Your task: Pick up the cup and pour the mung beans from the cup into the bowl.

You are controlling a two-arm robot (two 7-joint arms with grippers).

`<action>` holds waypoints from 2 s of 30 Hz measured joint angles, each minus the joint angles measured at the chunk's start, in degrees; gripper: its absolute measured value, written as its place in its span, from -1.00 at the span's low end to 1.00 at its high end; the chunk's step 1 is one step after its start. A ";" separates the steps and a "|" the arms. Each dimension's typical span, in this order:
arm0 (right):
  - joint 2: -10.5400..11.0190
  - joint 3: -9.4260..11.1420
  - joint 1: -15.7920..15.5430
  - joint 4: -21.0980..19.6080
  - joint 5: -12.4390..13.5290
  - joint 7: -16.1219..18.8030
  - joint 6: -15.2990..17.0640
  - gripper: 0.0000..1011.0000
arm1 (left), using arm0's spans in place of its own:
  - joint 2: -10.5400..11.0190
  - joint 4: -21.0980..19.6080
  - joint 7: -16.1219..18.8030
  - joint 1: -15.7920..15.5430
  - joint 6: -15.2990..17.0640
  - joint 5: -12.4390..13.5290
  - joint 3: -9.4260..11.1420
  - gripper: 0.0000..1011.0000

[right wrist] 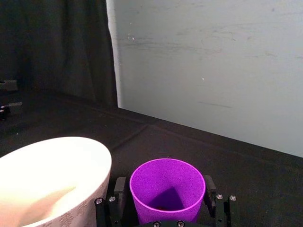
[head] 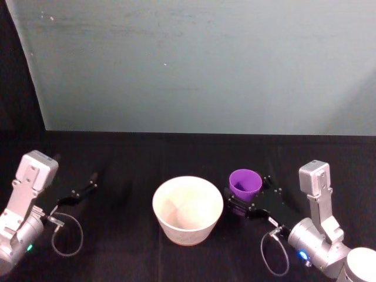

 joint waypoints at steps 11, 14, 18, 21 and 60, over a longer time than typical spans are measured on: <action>0.14 -0.04 -0.11 -0.09 0.27 -0.08 -0.03 0.98 | 0.00 0.00 0.00 0.00 0.00 0.00 0.00 1.00; 0.17 -0.05 -0.14 -0.11 0.32 -0.10 -0.04 0.89 | 0.00 0.00 0.00 0.00 0.00 0.00 0.00 1.00; 0.19 -0.06 -0.16 -0.14 0.39 -0.11 -0.05 0.72 | 0.00 0.00 0.00 0.00 0.00 0.01 0.00 1.00; 0.20 -0.06 -0.18 -0.15 0.46 -0.11 -0.06 0.59 | 0.00 0.00 0.00 0.00 0.00 0.00 0.00 1.00; 7.04 8.38 -1.43 -29.14 6.74 -1.47 24.96 0.45 | 0.00 0.00 0.00 0.00 0.00 0.00 0.00 1.00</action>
